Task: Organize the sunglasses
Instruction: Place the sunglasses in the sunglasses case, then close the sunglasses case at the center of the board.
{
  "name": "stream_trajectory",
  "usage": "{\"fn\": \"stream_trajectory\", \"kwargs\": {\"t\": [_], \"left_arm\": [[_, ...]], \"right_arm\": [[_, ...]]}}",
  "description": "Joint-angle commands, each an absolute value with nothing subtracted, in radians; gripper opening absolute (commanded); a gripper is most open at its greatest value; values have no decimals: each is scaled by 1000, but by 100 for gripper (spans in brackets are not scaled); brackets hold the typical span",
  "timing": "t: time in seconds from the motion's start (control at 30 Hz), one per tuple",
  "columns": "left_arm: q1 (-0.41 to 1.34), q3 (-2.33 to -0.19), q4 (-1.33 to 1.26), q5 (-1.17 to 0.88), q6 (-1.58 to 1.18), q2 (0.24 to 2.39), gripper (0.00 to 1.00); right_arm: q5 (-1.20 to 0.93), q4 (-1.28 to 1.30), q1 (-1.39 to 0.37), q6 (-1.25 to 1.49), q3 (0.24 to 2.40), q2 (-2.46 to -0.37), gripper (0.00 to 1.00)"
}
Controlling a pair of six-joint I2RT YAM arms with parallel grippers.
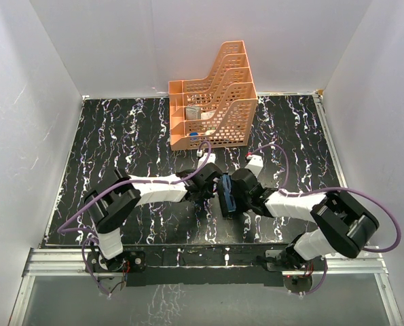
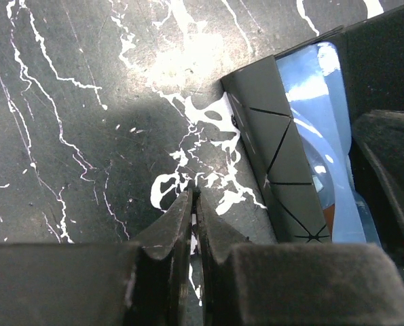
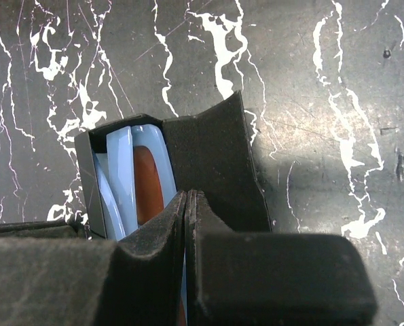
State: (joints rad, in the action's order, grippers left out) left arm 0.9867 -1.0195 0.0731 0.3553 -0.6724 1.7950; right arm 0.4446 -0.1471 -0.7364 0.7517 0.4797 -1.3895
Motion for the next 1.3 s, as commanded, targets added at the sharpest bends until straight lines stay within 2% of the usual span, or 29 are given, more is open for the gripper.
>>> {"fn": "stream_trajectory", "kwargs": {"t": [0.0,0.4,0.8,1.27], "left_arm": [[986,-1040,40,328,-665,1812,6],[986,-1058,37,317,-658,1828,6],[986,-1044,38,317,-661,1808,6],[997,-1025,48,295,-672,1785,6]], "right_arm": [[436,-238,-730,732,532,-1415,0],[422,-201,-729,743,530,-1379,0],[497,9,-713,683,524,-1083,0],[560,47,-674,747,420,-1091,0]]}}
